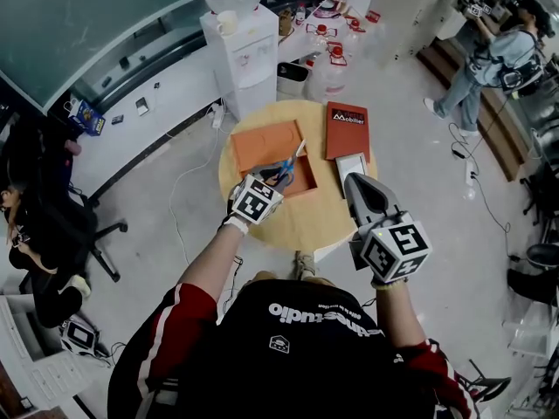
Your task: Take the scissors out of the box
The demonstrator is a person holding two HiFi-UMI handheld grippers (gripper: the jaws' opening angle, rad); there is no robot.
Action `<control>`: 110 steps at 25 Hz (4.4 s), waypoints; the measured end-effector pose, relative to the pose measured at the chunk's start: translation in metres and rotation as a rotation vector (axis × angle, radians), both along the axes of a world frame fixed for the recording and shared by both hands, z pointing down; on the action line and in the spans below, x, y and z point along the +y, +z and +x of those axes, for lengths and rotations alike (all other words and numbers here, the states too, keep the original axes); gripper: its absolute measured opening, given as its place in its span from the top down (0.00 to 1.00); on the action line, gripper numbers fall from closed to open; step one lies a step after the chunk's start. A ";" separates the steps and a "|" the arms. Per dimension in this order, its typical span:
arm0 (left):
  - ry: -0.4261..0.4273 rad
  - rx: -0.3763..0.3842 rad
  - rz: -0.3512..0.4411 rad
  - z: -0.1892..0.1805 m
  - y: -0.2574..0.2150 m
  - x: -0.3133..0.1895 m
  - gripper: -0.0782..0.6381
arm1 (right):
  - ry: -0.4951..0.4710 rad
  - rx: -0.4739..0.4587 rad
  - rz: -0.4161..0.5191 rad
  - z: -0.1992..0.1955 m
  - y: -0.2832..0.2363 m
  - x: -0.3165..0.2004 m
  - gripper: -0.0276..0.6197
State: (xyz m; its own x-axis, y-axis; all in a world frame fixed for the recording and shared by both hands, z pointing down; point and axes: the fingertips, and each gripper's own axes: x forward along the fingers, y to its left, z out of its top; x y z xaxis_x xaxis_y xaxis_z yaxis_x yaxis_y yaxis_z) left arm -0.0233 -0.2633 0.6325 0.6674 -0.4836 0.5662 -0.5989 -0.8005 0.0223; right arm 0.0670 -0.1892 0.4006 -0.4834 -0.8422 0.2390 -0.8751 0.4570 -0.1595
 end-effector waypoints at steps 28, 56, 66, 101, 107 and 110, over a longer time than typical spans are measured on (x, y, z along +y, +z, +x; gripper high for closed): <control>-0.060 0.297 0.205 -0.057 -0.178 0.060 0.76 | 0.099 -0.006 0.075 -0.004 -0.025 0.048 0.91; -0.145 0.465 0.389 -0.080 -0.267 0.065 0.75 | 0.160 0.042 0.109 0.026 -0.048 0.050 0.91; -0.157 0.466 0.458 -0.085 -0.279 0.065 0.76 | 0.159 0.050 0.120 0.025 -0.050 0.049 0.91; -0.128 0.462 0.491 -0.080 -0.290 0.080 0.76 | 0.177 0.092 0.169 0.025 -0.060 0.055 0.91; -0.123 0.463 0.487 -0.078 -0.286 0.081 0.76 | 0.174 0.095 0.172 0.025 -0.058 0.055 0.91; -0.122 0.461 0.486 -0.077 -0.286 0.079 0.76 | 0.175 0.096 0.169 0.026 -0.057 0.053 0.91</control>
